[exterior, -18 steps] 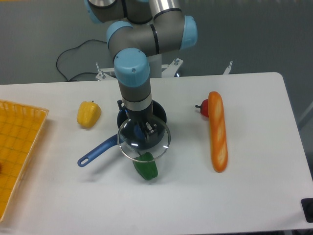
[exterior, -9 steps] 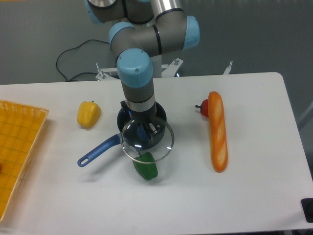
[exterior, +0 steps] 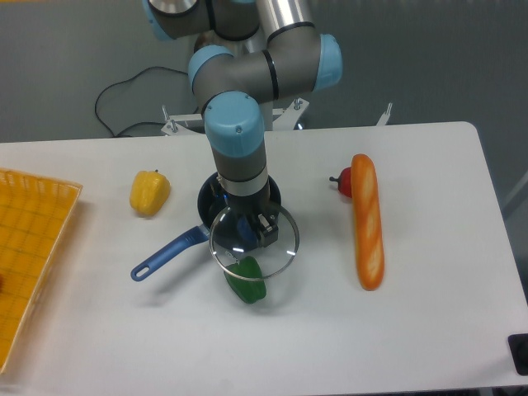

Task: Place the lid on the table
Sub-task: 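Lift the glass lid off the saucepan and carry it toward the baguette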

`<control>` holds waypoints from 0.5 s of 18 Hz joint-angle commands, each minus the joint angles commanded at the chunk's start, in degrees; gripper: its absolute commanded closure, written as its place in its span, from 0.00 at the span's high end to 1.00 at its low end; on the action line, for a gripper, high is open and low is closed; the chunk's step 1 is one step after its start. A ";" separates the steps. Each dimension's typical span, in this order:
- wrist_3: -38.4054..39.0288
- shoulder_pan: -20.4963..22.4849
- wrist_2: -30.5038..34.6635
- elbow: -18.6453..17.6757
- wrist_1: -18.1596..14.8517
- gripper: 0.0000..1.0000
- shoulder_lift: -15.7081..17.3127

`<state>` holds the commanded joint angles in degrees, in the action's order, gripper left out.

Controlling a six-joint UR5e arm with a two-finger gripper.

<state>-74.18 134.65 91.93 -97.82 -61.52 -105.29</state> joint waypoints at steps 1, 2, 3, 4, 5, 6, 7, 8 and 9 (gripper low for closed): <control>0.09 0.09 0.09 0.35 0.00 0.63 -0.09; 0.17 0.00 0.17 0.88 0.09 0.63 -0.44; 0.09 0.09 0.52 1.66 0.09 0.63 -1.14; 0.09 0.09 1.57 2.28 0.00 0.63 -1.49; 0.09 0.00 2.71 2.55 0.00 0.63 -1.84; 0.09 0.00 3.42 2.81 0.00 0.63 -1.93; 0.09 0.09 3.51 2.99 0.00 0.63 -2.02; -0.09 0.26 3.52 3.25 -0.09 0.63 -2.20; -0.17 0.70 3.52 3.34 -0.09 0.63 -2.29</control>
<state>-74.35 135.35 95.45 -94.48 -61.61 -107.58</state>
